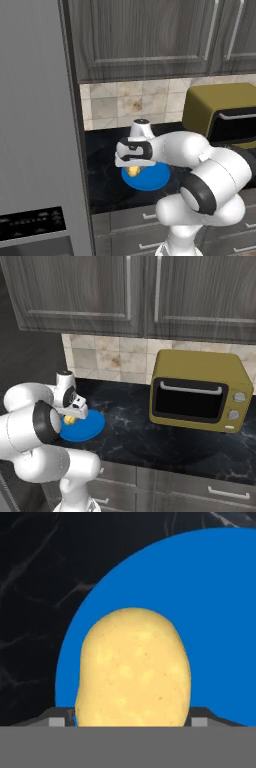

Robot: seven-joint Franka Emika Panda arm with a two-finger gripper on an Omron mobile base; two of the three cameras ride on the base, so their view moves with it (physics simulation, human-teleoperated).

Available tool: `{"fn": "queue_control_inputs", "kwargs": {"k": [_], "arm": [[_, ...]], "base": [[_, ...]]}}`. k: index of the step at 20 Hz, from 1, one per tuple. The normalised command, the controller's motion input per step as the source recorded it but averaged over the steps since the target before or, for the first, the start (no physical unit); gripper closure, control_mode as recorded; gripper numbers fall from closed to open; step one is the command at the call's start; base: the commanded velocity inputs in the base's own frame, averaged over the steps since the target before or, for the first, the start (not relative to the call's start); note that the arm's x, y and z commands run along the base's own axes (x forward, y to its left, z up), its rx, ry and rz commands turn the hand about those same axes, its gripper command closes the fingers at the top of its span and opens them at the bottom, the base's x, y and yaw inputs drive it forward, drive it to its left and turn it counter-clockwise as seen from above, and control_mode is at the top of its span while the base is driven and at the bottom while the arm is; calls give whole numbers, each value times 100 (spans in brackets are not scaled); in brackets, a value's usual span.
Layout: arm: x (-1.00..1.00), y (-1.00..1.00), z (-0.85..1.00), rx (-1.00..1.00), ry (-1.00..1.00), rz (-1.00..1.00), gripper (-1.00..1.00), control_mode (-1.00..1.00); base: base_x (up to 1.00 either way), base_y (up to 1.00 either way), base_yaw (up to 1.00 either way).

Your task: Place the potato on the bottom rack of the oven.

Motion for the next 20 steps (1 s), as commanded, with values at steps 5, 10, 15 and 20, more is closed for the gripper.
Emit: {"fn": "queue_control_inputs", "kwargs": {"k": [5,10,15,20], "arm": [[-41,-7,40,7,-5,0,100,-100],[-69,0,100,3,-18,0,100,-100],[-31,0,60,0,-4,0,100,100],[0,0,0,0,0,0,100,100]], "base": [[0,0,0],[0,0,0],[-29,0,0],[-100,-26,2]]}}
